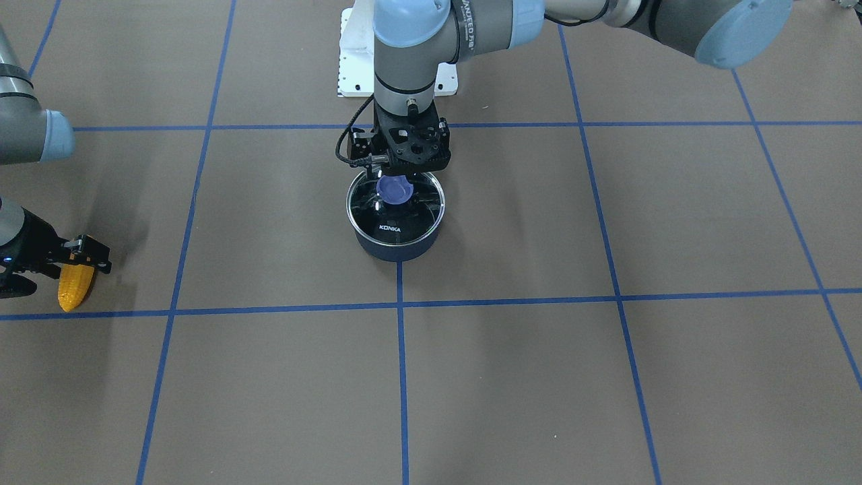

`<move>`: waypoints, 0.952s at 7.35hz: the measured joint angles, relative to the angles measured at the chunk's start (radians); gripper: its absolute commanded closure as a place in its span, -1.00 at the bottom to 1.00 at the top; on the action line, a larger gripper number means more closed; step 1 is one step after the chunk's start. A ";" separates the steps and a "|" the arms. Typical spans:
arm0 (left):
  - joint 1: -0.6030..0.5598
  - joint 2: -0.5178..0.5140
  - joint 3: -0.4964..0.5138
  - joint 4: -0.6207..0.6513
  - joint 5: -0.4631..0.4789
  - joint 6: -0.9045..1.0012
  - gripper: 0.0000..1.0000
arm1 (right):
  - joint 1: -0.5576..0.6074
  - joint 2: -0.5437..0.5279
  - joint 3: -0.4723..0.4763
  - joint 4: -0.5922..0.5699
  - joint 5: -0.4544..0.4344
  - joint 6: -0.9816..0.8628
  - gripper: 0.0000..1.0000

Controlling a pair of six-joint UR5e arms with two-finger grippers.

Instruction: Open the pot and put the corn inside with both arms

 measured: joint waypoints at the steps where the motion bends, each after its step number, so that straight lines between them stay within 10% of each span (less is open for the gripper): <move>1: 0.000 0.000 0.001 -0.003 0.001 0.000 -0.95 | -0.004 0.001 -0.001 0.000 0.003 0.000 0.30; 3: 0.000 0.000 0.003 -0.005 0.001 0.001 -0.95 | -0.005 -0.003 0.003 0.002 0.011 -0.003 0.90; 7: 0.000 -0.003 0.029 -0.030 0.000 0.001 -0.95 | 0.043 -0.002 0.032 0.005 0.016 -0.007 0.93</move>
